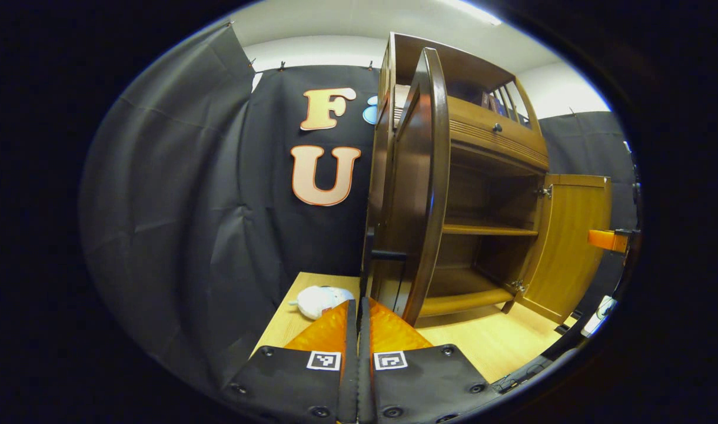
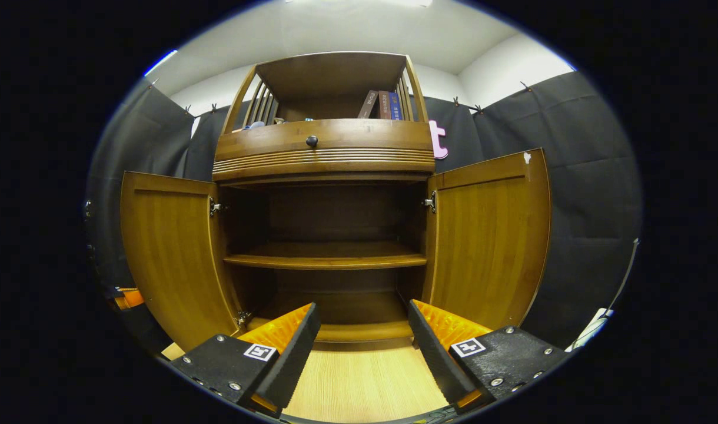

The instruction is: Open the right door of the double-door shoe cabinet with the right hand, and open the left door with the left hand.

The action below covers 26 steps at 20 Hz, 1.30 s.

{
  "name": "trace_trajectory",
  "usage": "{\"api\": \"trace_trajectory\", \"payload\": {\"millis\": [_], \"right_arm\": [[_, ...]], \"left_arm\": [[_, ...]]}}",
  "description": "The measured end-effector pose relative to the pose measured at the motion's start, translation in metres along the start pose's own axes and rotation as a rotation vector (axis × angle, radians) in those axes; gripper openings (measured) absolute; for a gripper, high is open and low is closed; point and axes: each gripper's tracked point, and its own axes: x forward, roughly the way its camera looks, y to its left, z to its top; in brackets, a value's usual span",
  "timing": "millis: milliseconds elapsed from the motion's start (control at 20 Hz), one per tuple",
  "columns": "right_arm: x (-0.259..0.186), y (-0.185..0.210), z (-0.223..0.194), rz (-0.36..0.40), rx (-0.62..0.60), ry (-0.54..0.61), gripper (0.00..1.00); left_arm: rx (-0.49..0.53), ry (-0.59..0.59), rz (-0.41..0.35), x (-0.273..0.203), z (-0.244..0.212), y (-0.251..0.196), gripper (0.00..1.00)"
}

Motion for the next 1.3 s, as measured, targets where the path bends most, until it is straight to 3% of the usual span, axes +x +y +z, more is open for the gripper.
{"api": "trace_trajectory", "payload": {"millis": [200, 500, 850, 1050, 1100, 1300], "right_arm": [[0.001, -0.009, 0.000, -0.016, 0.004, 0.003, 0.92], [-0.001, -0.036, 0.007, -0.055, 0.018, 0.021, 0.93], [-0.016, -0.079, 0.033, -0.054, 0.007, 0.012, 0.93], [-0.027, -0.103, 0.053, -0.039, 0.026, -0.004, 0.92], [-0.029, -0.110, 0.057, -0.036, 0.024, -0.008, 0.92], [-0.038, -0.129, 0.068, -0.022, 0.003, -0.024, 0.92]], "left_arm": [[-0.056, 0.049, 0.045, -0.024, -0.009, 0.005, 0.07], [-0.083, 0.092, 0.092, -0.053, 0.011, -0.027, 0.07], [-0.054, -0.048, 0.075, -0.056, 0.095, -0.101, 0.04], [-0.035, -0.067, 0.074, -0.058, 0.115, -0.133, 0.13], [-0.031, -0.071, 0.087, -0.060, 0.118, -0.134, 0.22], [-0.022, -0.092, 0.162, -0.074, 0.132, -0.142, 0.37]]}}
